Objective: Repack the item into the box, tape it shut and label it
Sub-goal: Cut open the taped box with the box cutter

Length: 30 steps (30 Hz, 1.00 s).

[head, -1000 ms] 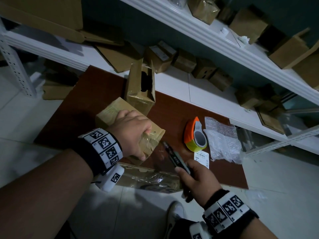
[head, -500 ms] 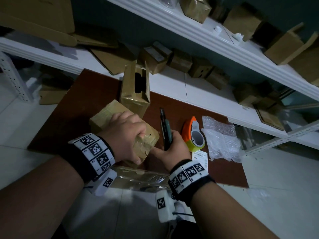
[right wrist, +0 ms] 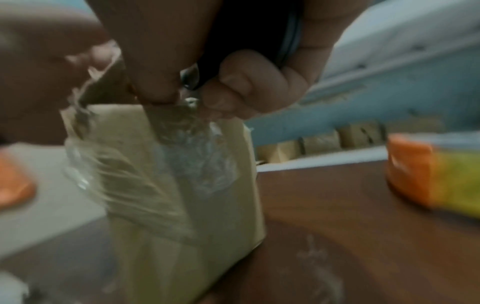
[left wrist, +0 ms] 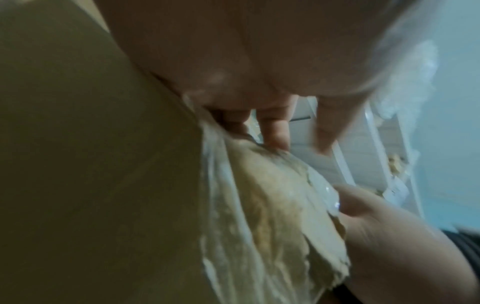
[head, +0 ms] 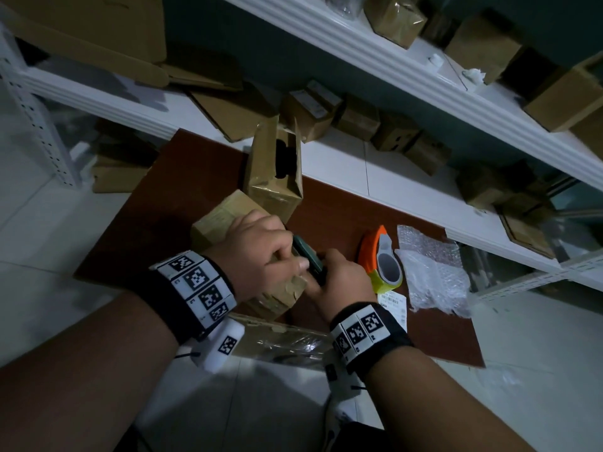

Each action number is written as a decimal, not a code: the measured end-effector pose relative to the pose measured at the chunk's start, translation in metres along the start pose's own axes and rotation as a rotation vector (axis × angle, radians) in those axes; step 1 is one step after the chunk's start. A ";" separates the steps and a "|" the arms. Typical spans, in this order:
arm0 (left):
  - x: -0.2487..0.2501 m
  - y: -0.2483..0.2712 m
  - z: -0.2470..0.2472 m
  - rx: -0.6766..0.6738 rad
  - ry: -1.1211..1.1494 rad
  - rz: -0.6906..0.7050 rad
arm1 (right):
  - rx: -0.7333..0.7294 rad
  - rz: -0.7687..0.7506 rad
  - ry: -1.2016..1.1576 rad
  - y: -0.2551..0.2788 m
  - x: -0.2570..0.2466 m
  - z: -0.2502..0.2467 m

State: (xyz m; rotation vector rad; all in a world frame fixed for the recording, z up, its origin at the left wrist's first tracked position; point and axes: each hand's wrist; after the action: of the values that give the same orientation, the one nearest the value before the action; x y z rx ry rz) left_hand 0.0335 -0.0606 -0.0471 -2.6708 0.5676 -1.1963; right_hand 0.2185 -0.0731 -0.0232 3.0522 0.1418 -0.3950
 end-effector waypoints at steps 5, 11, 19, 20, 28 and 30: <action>-0.004 -0.002 0.011 0.095 -0.065 -0.003 | 0.011 -0.032 0.056 -0.002 0.003 0.003; 0.001 0.005 0.021 0.294 -0.180 0.060 | 0.054 -0.010 -0.019 -0.003 0.007 0.011; 0.000 -0.003 0.013 0.239 -0.084 -0.026 | 0.091 0.149 -0.479 0.018 0.030 0.012; 0.000 -0.003 0.013 0.214 -0.114 -0.016 | 0.108 0.140 -0.506 0.024 0.035 0.010; 0.007 -0.012 -0.016 0.329 -0.269 -0.166 | 0.178 0.238 -0.681 0.050 0.064 0.009; -0.007 -0.012 -0.030 0.282 -0.301 -0.315 | 0.163 0.322 -0.794 0.047 0.065 0.011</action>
State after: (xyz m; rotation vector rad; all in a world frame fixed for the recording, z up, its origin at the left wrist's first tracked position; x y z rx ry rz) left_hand 0.0102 -0.0468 -0.0285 -2.6772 -0.0666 -0.8320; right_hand 0.2825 -0.1157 -0.0485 2.7171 -0.4268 -1.5708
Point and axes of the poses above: each hand's wrist, its own y-axis away from the middle knuckle, its own z-axis out of the palm, x = y × z, and after that the axes turned 2 degrees about x, right-handed
